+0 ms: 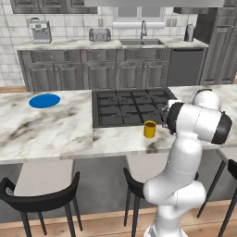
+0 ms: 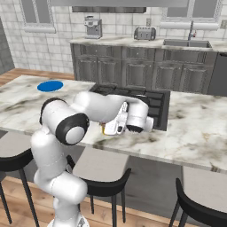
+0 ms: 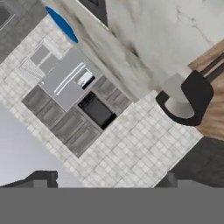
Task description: Pick up the marshmallow and place it in the cup of hot chocolate on the dining counter.
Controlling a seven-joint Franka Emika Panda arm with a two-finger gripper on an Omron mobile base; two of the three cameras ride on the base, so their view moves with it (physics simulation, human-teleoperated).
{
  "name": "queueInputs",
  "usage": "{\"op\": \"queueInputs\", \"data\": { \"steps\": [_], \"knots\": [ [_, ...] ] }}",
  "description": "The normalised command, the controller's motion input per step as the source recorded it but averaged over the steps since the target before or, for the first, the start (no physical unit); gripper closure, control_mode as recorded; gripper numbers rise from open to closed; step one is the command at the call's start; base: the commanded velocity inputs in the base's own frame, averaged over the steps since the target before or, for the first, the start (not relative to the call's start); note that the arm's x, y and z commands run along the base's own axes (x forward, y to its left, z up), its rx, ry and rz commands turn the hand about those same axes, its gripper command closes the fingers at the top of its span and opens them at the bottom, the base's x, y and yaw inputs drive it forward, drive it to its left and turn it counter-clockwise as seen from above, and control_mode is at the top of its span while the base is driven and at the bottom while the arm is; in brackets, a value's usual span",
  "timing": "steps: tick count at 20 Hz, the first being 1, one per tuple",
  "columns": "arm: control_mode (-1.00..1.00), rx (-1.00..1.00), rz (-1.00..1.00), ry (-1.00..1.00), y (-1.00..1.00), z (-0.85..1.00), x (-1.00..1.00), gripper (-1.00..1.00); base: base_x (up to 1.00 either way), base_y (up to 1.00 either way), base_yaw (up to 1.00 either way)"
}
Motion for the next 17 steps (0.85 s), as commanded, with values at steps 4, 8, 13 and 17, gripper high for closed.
{"op": "queueInputs", "data": {
  "steps": [4,8,13,17],
  "knots": [
    [-1.0,0.0,0.0,-0.6,0.05,0.83,-1.0,-1.0,0.0,0.0,0.0],
    [-1.0,0.0,0.0,-0.54,0.1,0.83,-0.96,-1.0,0.0,0.0,0.0],
    [-1.0,-0.01,0.0,-0.52,0.21,0.76,-0.92,-1.0,0.0,0.0,0.0],
    [-1.0,-0.02,0.0,-0.52,0.21,0.74,-0.96,-1.0,0.0,0.0,0.0]
  ]
}}
